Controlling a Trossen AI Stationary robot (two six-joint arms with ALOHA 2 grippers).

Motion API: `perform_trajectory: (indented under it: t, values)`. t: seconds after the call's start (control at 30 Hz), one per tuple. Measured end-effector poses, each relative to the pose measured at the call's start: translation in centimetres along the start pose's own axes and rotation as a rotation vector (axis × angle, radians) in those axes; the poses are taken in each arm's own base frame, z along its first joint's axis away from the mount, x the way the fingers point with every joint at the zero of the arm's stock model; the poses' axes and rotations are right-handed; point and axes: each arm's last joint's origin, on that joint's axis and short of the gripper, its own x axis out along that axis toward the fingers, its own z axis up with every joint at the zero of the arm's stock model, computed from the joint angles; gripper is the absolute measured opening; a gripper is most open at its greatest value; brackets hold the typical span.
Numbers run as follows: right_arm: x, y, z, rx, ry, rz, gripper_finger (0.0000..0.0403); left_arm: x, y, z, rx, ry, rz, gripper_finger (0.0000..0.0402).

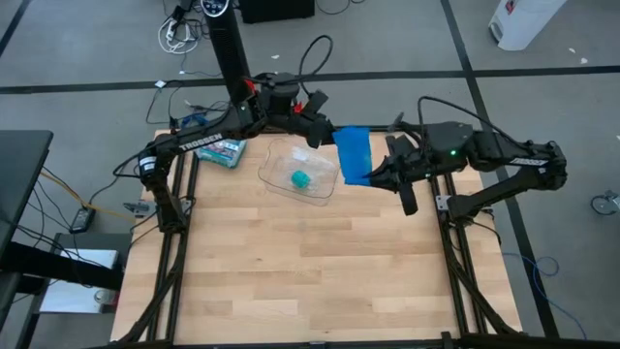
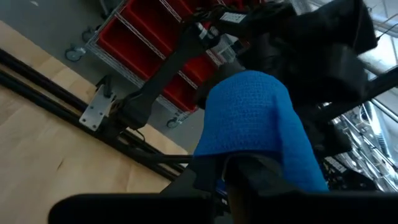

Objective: Roll bandage
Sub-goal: Roll the blue bandage

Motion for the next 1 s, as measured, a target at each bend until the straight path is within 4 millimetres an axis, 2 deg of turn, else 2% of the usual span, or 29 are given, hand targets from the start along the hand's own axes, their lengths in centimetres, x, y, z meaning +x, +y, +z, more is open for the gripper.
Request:
perform_trajectory:
  t: [0.13, 0.47, 0.6, 0.73, 0.9, 1.0]
  values:
    - [0.9, -0.3, -0.5, -0.004, 0.053, -0.049, 0.0041, -0.1, -0.3, 0.2, 0.005, -0.008, -0.003, 0.0025]
    - [4.1, -1.7, -1.2, -0.004, 0.139, -0.105, 0.0167, -0.1, -0.4, 0.3, -0.004, -0.015, -0.004, 0.0025]
    - [4.0, -2.2, -1.3, 0.045, 0.168, -0.102, 0.02, -0.2, -0.3, 0.3, -0.006, -0.014, -0.002, 0.0025]
    - [2.7, -1.9, -1.3, 0.046, 0.168, -0.089, 0.0211, -0.5, -0.4, 0.5, -0.004, -0.023, 0.0, 0.0025]
    - [2.1, -1.4, -1.1, 0.018, 0.144, -0.068, 0.0212, -0.8, -0.3, 0.8, -0.002, -0.018, -0.014, 0.0025]
    - [1.6, -0.7, -1.0, -0.049, 0.105, -0.091, 0.0212, -1.1, -0.1, 1.1, -0.001, -0.027, -0.01, 0.0025]
